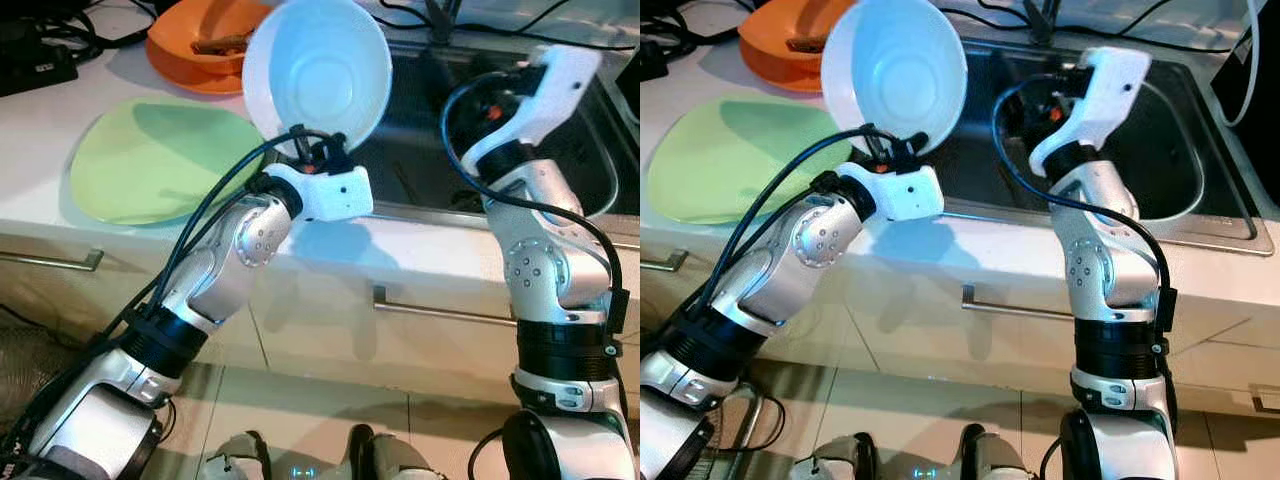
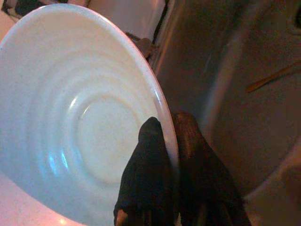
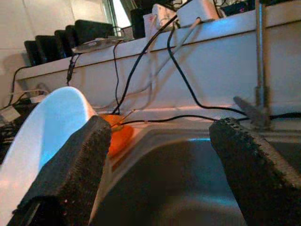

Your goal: Kitchen organization

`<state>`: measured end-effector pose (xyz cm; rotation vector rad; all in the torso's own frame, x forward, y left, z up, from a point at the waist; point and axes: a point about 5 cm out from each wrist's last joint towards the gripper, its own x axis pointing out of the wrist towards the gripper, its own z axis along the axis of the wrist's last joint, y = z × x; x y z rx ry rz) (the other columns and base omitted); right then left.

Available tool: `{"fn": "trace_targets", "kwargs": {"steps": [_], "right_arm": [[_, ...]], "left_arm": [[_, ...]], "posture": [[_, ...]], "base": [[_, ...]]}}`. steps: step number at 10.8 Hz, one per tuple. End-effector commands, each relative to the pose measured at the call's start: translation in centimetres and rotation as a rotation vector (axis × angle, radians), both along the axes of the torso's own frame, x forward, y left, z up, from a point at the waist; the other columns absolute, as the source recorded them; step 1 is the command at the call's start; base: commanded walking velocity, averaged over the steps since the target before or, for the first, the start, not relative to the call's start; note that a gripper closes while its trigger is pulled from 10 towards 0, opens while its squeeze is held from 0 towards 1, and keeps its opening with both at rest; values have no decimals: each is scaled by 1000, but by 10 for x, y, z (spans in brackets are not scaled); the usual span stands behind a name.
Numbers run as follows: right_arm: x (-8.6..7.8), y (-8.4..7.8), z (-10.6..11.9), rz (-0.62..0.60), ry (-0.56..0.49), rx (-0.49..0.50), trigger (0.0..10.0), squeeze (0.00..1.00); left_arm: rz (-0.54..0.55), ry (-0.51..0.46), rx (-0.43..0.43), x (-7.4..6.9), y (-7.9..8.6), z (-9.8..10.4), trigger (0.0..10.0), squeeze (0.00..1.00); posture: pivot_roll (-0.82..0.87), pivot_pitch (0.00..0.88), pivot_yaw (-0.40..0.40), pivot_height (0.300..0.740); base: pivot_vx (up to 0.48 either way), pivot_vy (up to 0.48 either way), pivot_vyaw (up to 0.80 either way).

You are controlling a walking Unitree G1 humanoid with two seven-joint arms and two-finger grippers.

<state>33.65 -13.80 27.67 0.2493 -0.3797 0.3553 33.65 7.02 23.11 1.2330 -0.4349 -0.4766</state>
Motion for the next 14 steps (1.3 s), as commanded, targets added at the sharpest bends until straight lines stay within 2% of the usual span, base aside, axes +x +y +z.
{"fn": "trace_targets", "kwargs": {"steps": [1, 2, 6, 9, 12, 13, 14], "right_arm": [[-4, 3, 11, 26, -35, -4, 10000, 0], [-4, 8, 11, 56, -24, -12, 10000, 0], [0, 13, 6, 50, 4, -48, 10000, 0], [5, 12, -1, 19, 24, -80, 10000, 0], [10, 12, -5, 7, 41, -94, 10000, 0], [12, 11, -5, -3, 44, -93, 6745, 0], [13, 11, -5, -6, 42, -93, 0, 0]], "left_arm": [[-43, -23, 30, -3, -7, 3, 10000, 0], [-50, -34, 40, -4, -8, 4, 10000, 0], [-83, -64, 56, -8, -11, 9, 10000, 0], [-106, -72, 109, -10, -10, 5, 10000, 0], [-120, -74, 113, -11, -14, 4, 10000, 0], [-123, -73, 113, -11, -14, 3, 10000, 0], [-125, -70, 115, -12, -14, 2, 10000, 0]], "posture": [[64, 184, -20, 740], [65, 186, -22, 740], [69, 176, -26, 740], [67, 159, -28, 740], [72, 158, -32, 740], [72, 164, -32, 740], [73, 167, -32, 740]], "base": [[0, 0, 0], [0, 0, 0], [0, 0, 0], [0, 0, 0], [0, 0, 0], [0, 0, 0], [0, 0, 0]]}}
